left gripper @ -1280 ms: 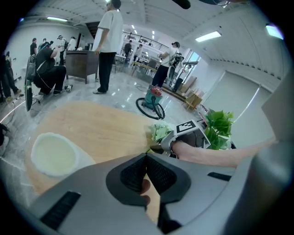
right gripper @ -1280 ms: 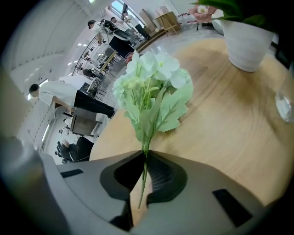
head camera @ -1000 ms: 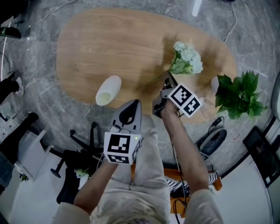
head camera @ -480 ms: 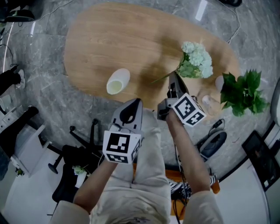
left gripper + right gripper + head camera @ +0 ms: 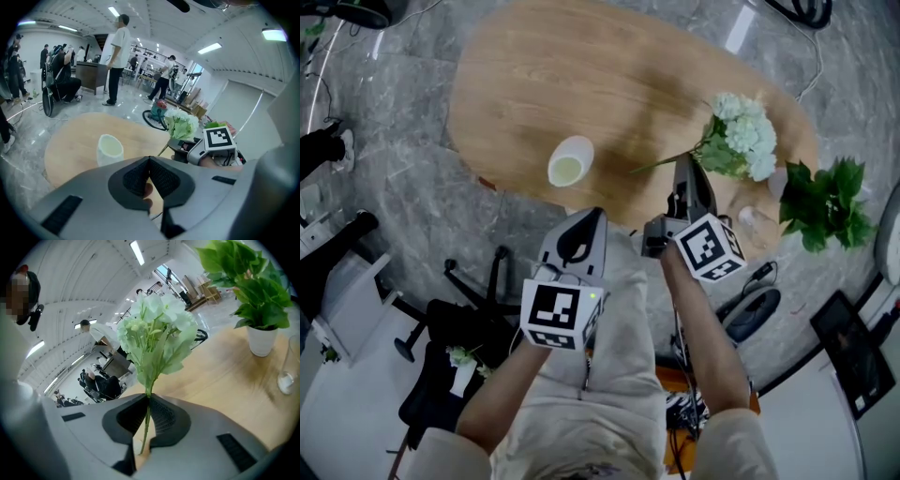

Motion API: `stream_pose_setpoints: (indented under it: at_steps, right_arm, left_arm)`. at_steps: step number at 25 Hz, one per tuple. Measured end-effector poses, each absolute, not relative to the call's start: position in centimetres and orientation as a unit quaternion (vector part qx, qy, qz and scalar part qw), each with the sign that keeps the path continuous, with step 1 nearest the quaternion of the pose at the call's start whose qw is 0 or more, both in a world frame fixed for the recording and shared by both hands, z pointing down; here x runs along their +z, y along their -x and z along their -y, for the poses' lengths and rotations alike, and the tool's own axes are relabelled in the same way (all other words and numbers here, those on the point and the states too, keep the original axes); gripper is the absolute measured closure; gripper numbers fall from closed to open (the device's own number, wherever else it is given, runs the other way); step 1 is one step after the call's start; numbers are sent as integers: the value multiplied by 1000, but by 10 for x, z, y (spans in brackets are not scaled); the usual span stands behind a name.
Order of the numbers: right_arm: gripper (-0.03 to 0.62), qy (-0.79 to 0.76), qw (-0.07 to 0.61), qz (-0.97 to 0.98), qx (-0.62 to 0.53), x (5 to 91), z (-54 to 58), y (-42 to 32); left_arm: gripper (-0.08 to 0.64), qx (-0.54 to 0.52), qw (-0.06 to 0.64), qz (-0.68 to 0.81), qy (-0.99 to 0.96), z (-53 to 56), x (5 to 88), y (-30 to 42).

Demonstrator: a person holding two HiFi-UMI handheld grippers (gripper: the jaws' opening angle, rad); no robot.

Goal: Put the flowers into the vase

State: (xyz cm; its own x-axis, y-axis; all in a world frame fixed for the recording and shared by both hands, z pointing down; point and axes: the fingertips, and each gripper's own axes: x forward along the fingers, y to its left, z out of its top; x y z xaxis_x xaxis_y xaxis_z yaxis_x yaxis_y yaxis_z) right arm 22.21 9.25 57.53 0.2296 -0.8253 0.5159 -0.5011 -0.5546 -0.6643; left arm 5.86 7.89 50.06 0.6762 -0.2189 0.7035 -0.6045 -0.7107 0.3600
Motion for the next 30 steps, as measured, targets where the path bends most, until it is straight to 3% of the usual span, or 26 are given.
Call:
stream_pose_setpoints:
  at_steps: [30]
  right_arm:
    - [571, 717, 107, -649, -230, 418, -48, -124]
  left_arm:
    - [560, 300, 273, 287, -868, -44, 484, 16]
